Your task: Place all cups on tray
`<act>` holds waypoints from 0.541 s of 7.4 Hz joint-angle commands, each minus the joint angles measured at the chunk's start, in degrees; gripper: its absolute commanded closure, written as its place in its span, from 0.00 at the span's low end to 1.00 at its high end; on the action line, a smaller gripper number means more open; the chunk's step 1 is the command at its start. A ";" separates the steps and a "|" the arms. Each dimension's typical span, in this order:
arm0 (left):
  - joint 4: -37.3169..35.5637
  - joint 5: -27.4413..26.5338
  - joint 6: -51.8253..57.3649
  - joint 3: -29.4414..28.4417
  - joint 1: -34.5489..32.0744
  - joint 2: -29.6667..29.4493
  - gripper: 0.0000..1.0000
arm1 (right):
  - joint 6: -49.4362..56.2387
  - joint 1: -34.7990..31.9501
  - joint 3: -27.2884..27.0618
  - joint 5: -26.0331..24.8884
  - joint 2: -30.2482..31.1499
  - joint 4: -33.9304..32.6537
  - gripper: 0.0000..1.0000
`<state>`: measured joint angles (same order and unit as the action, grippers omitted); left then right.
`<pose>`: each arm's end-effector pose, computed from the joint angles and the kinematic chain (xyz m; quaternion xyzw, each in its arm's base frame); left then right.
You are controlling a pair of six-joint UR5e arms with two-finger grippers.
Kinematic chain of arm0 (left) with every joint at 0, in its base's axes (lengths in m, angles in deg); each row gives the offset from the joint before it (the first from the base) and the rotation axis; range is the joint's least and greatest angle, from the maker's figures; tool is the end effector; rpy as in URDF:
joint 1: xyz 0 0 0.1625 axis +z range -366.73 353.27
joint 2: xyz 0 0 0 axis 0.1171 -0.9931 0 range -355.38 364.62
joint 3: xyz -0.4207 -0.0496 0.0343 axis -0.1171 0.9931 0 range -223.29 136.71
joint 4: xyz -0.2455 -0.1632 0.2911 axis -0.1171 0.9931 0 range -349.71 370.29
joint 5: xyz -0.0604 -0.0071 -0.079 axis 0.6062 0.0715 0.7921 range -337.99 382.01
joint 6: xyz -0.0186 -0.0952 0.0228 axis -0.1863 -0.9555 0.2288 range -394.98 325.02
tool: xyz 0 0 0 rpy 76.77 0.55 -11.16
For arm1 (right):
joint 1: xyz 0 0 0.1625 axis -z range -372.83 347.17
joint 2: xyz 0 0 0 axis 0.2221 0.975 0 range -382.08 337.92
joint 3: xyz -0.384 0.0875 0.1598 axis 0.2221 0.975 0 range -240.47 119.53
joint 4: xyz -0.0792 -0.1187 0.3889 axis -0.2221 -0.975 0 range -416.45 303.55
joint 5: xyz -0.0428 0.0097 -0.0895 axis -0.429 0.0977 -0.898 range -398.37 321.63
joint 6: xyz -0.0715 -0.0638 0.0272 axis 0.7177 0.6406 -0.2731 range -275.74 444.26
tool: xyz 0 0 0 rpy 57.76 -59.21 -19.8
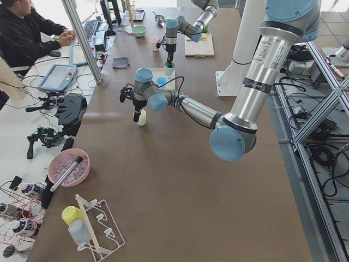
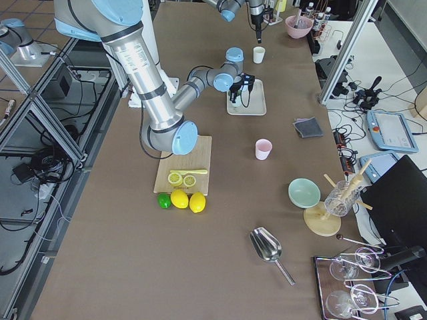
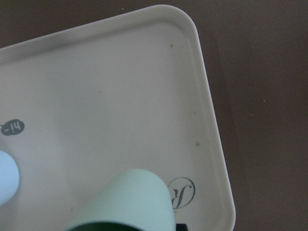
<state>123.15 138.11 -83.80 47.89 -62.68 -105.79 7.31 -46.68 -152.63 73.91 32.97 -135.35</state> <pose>0.2880 -0.5861 0.4105 0.1379 0.4005 -0.0313 0.9053 -0.5210 -0.4645 0.2614 -0.0024 -0.4378 0.0841 0.8951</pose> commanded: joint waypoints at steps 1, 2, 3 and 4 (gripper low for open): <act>0.26 -0.08 -2.14 -1.43 0.31 -1.19 0.02 | 0.05 -0.42 0.32 -0.39 -0.12 0.06 1.00; 2.87 0.01 -2.24 -3.36 0.40 -1.29 0.02 | -0.12 -1.12 0.32 -0.31 -0.29 -0.03 0.63; 4.98 -0.08 -2.50 -5.55 0.49 -1.29 0.03 | -0.21 -2.18 0.32 -0.31 -0.56 -0.03 0.32; 6.05 -0.08 -2.50 -6.62 0.49 -1.29 0.03 | -0.30 -2.45 0.23 -0.31 -0.82 0.06 0.01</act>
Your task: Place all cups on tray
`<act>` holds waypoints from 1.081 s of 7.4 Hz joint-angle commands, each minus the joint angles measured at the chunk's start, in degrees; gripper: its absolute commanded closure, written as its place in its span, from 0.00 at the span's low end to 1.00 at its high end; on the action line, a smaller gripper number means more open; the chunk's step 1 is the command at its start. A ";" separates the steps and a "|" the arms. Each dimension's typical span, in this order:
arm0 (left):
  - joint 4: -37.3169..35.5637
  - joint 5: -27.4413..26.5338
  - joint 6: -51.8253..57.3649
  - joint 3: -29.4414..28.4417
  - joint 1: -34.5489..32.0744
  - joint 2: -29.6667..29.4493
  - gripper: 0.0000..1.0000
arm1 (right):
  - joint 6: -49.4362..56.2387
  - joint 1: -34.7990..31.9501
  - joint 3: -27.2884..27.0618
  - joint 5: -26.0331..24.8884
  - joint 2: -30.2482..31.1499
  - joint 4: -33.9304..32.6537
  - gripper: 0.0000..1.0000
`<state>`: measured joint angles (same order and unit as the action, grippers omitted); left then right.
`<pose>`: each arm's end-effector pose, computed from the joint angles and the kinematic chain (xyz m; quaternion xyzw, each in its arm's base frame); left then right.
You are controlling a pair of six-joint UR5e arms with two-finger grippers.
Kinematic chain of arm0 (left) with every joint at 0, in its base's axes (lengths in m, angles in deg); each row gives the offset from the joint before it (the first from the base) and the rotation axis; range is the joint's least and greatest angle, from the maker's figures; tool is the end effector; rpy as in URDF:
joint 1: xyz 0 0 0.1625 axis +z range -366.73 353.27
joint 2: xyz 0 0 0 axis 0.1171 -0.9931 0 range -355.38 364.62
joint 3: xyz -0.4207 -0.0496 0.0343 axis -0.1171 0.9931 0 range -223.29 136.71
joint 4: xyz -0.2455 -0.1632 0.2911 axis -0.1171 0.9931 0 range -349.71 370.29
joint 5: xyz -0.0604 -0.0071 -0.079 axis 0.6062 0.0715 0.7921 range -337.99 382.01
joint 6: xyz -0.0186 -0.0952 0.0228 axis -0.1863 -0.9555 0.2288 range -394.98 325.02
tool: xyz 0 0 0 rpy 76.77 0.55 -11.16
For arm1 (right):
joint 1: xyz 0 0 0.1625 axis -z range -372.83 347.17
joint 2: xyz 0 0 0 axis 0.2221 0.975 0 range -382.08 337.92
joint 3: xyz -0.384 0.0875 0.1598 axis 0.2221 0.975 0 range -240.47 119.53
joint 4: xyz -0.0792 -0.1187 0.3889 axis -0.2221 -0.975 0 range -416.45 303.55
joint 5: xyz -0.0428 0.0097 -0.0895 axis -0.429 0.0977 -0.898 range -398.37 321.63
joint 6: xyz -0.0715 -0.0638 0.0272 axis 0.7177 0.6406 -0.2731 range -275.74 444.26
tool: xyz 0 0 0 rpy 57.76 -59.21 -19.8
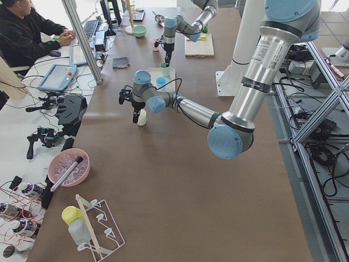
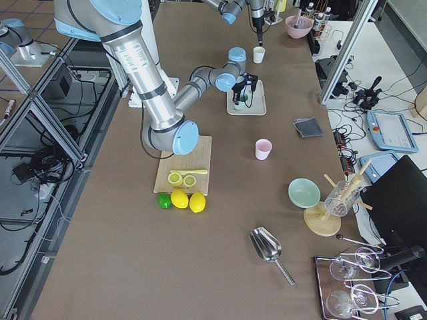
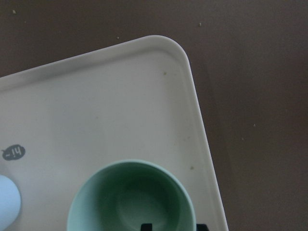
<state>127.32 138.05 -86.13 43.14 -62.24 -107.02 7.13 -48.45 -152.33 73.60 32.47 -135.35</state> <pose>0.3018 -0.5977 0.4285 0.1326 0.4066 -0.0449 0.9028 -0.5080 -0.4821 0.2578 0.0068 -0.4384 0.1000 0.8932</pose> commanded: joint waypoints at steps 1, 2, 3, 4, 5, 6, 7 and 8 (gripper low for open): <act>2.06 -0.02 -0.18 -1.87 0.23 0.11 0.03 | -0.04 -1.37 -0.24 0.35 -0.93 -0.02 0.00; 2.06 -0.02 -0.78 -2.13 0.41 0.03 0.03 | 0.14 -1.99 -0.42 0.62 -1.11 -0.03 0.00; 2.15 -0.02 -1.92 -2.14 1.11 0.11 0.03 | 0.40 -2.78 -0.60 1.14 -1.12 -0.11 0.00; 2.15 -0.11 -2.02 -2.14 1.98 0.20 0.03 | 0.58 -3.83 -0.95 2.19 -1.46 -0.29 0.00; 2.50 -0.29 -3.24 -2.14 2.95 0.64 0.22 | 0.75 -4.89 -1.30 3.68 -1.55 -0.38 0.00; 4.24 -0.46 -4.21 -2.57 3.57 0.73 0.64 | 0.84 -5.59 -1.65 3.96 -1.56 -0.55 0.00; 4.61 -0.46 -4.22 -2.93 4.01 0.73 0.95 | 0.93 -6.21 -1.74 4.57 -1.56 -0.55 0.00; 4.61 -0.46 -4.22 -2.75 4.10 0.64 1.00 | 1.02 -7.26 -1.83 5.36 -1.47 -0.64 0.00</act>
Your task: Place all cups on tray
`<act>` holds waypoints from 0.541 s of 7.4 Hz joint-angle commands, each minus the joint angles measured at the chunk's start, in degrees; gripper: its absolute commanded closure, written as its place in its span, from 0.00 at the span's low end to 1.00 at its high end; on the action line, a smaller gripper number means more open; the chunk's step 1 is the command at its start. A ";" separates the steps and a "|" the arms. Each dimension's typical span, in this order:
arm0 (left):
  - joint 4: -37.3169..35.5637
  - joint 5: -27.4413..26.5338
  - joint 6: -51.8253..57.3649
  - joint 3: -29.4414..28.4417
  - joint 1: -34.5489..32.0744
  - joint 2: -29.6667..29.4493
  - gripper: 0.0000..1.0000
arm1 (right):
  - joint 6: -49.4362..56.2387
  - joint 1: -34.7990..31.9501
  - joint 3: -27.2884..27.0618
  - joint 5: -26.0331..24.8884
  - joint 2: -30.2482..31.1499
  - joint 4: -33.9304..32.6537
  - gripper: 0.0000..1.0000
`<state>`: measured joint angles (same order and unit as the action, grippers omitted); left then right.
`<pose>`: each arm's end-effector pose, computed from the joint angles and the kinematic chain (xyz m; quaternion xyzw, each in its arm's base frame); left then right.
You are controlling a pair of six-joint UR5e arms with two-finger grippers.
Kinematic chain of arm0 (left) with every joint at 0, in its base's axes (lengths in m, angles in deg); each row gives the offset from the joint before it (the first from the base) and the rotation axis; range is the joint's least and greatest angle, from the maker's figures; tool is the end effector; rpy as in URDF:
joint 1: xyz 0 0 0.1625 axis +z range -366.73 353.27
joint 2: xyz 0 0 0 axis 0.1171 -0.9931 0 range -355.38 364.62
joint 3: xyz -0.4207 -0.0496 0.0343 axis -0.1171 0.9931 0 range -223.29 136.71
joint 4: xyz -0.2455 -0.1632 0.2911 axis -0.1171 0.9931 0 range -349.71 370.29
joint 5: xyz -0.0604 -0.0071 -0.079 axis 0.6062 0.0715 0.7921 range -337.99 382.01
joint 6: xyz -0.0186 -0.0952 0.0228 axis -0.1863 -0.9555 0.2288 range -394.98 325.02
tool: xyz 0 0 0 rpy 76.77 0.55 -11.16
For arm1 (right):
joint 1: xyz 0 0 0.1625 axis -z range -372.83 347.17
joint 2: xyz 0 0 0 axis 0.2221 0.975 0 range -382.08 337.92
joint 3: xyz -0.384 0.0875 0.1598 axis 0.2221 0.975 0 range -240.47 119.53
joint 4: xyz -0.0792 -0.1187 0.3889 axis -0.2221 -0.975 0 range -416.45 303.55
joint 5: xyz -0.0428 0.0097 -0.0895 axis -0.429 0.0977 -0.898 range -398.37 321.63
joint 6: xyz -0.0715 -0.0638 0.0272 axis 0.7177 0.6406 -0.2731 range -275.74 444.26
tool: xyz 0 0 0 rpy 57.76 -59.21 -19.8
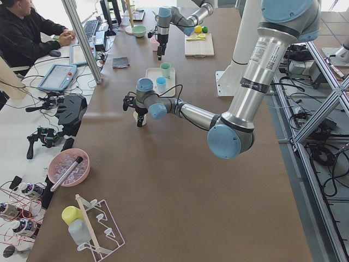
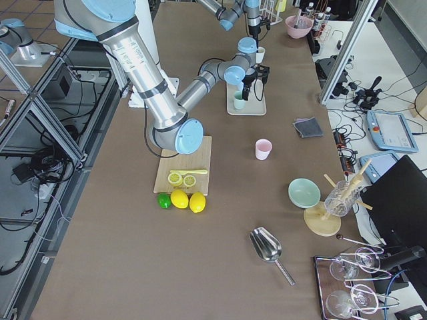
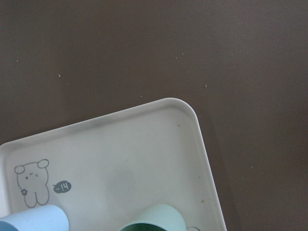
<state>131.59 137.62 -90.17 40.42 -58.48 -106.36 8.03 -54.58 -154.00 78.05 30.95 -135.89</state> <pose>0.3411 -0.5786 0.4506 0.1126 0.4172 -0.0466 0.9006 -0.4525 -0.5231 0.2259 0.0129 -0.4674 0.1168 0.8762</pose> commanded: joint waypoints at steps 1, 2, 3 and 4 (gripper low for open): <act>0.17 0.05 -0.35 0.40 -0.18 -0.55 1.00 | 0.29 -1.93 -0.16 1.69 0.23 -0.10 0.00; -0.70 0.75 -0.44 0.58 -2.53 -1.42 1.00 | 2.47 -3.07 -0.16 1.79 1.88 -0.27 0.00; -4.62 4.76 -0.44 0.58 -5.95 -3.69 1.00 | 6.32 -4.64 -1.11 2.22 4.42 -0.27 0.00; -10.32 7.06 -0.53 1.97 -7.20 -6.76 1.00 | 9.49 -6.49 -1.04 2.32 6.10 -0.36 0.00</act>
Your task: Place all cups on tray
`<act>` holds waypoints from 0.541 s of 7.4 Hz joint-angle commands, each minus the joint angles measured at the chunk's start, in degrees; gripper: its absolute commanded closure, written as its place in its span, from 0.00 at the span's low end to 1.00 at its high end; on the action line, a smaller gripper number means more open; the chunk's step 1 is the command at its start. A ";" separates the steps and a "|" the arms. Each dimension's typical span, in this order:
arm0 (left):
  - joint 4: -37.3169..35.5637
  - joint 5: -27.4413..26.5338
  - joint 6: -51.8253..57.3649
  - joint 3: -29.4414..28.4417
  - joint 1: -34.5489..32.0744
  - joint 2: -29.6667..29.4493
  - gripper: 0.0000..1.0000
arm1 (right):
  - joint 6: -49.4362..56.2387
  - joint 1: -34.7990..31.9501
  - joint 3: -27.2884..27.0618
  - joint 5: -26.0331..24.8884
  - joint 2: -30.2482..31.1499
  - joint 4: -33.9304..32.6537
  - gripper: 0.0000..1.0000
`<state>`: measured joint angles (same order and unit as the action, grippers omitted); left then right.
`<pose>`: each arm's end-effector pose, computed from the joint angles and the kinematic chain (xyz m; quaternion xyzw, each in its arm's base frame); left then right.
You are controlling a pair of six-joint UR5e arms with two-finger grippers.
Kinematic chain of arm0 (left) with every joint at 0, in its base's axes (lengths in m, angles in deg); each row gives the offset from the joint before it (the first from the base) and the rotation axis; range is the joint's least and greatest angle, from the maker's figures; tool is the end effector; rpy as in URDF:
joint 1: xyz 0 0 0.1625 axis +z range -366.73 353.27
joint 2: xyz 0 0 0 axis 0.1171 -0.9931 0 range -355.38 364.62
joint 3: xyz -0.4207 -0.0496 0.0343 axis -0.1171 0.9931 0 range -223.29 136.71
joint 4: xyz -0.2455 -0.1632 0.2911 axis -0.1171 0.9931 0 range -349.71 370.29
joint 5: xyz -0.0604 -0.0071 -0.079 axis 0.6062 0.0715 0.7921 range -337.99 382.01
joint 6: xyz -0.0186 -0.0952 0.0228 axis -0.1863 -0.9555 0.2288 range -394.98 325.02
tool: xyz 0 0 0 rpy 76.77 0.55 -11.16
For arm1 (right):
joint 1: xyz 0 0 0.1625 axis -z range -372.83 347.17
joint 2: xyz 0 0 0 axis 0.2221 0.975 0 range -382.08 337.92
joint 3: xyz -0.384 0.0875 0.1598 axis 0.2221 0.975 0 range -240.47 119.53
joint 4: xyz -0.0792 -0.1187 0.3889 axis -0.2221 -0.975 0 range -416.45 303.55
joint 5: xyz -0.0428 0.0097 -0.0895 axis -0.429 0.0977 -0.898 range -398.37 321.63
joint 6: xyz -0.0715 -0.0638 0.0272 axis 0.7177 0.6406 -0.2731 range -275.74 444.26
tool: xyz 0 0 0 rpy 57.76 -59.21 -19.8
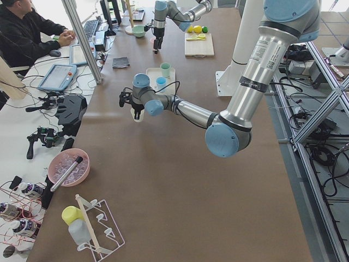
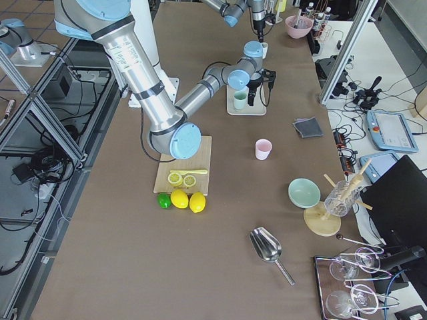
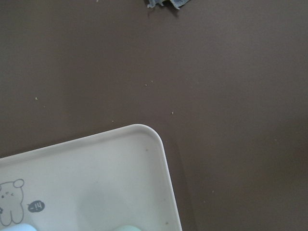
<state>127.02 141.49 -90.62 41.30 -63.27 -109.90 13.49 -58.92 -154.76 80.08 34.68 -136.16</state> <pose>0.3039 -0.6128 0.4097 0.1040 0.4312 -0.0742 0.8932 -0.4069 -0.5464 0.2640 0.0228 -0.4520 0.1090 0.8850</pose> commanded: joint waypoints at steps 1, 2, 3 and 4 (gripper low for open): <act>-8.86 3.05 -3.92 1.19 -2.08 -6.30 1.00 | 7.37 -3.56 0.08 0.20 3.61 -0.09 0.00; -8.97 2.78 -10.48 0.76 0.36 -9.46 1.00 | 11.41 -5.40 0.60 0.72 4.93 0.08 0.00; -9.06 -0.18 -14.37 0.50 3.60 -11.58 1.00 | 16.06 -8.03 2.35 2.73 5.38 0.08 0.00; -9.06 -2.29 -17.55 -0.90 6.24 -14.30 1.00 | 20.45 -10.23 4.19 3.62 5.90 0.26 0.00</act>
<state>118.22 141.76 -103.58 41.58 -60.34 -120.90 28.36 -66.28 -152.64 82.30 39.79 -136.06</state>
